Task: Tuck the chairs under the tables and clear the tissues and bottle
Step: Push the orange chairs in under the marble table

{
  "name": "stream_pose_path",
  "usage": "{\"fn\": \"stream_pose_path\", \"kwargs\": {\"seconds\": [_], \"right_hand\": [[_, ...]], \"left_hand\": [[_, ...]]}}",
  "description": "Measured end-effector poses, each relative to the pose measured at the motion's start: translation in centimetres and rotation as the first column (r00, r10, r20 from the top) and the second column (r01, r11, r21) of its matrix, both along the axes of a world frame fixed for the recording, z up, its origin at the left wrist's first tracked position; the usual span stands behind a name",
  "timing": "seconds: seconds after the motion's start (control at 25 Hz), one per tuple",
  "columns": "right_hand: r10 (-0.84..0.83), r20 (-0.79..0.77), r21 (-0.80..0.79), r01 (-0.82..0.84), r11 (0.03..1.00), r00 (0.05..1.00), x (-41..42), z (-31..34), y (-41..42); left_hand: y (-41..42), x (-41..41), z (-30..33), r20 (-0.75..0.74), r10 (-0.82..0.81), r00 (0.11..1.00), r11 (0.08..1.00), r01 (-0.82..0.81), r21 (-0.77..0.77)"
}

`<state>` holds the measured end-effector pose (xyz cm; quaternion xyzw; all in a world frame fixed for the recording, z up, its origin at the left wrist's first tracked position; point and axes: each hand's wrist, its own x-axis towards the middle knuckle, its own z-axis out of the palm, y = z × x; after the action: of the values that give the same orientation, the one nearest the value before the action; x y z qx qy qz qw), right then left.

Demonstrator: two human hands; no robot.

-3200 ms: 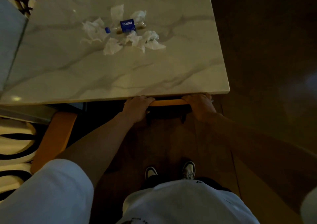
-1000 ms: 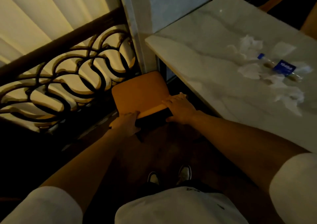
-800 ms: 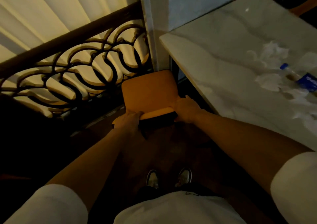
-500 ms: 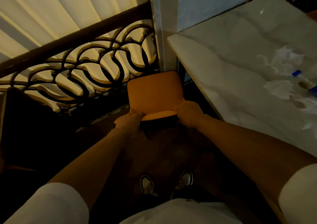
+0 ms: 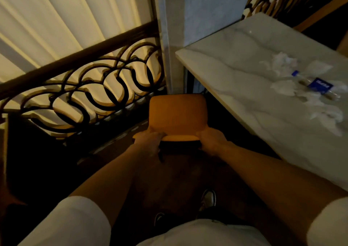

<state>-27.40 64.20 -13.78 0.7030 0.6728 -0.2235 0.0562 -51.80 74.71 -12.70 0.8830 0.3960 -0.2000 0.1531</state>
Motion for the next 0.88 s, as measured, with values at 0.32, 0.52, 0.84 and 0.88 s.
{"fn": "stream_pose_path", "kwargs": {"seconds": [0.32, 0.52, 0.84, 0.88], "right_hand": [[-0.241, 0.044, -0.035, 0.243, 0.969, 0.969, -5.1, 0.1, -6.6], [-0.294, 0.067, -0.030, 0.297, 0.954, 0.953, -5.1, -0.2, -7.3], [-0.309, 0.056, -0.034, 0.311, 0.950, 0.950, -5.6, 0.4, -5.5], [-0.327, 0.052, -0.032, 0.328, 0.944, 0.944, -5.8, 0.5, -5.3]], "left_hand": [[-0.7, -1.6, -0.3, -0.086, -0.277, 0.957, 0.960, 0.279, 0.001], [0.1, -0.1, -0.5, -0.123, -0.338, 0.933, 0.941, 0.338, -0.026], [3.4, 0.3, -0.7, -0.133, -0.397, 0.908, 0.917, 0.399, -0.007], [4.0, 0.3, -0.7, -0.121, -0.411, 0.904, 0.911, 0.411, -0.023]]}}
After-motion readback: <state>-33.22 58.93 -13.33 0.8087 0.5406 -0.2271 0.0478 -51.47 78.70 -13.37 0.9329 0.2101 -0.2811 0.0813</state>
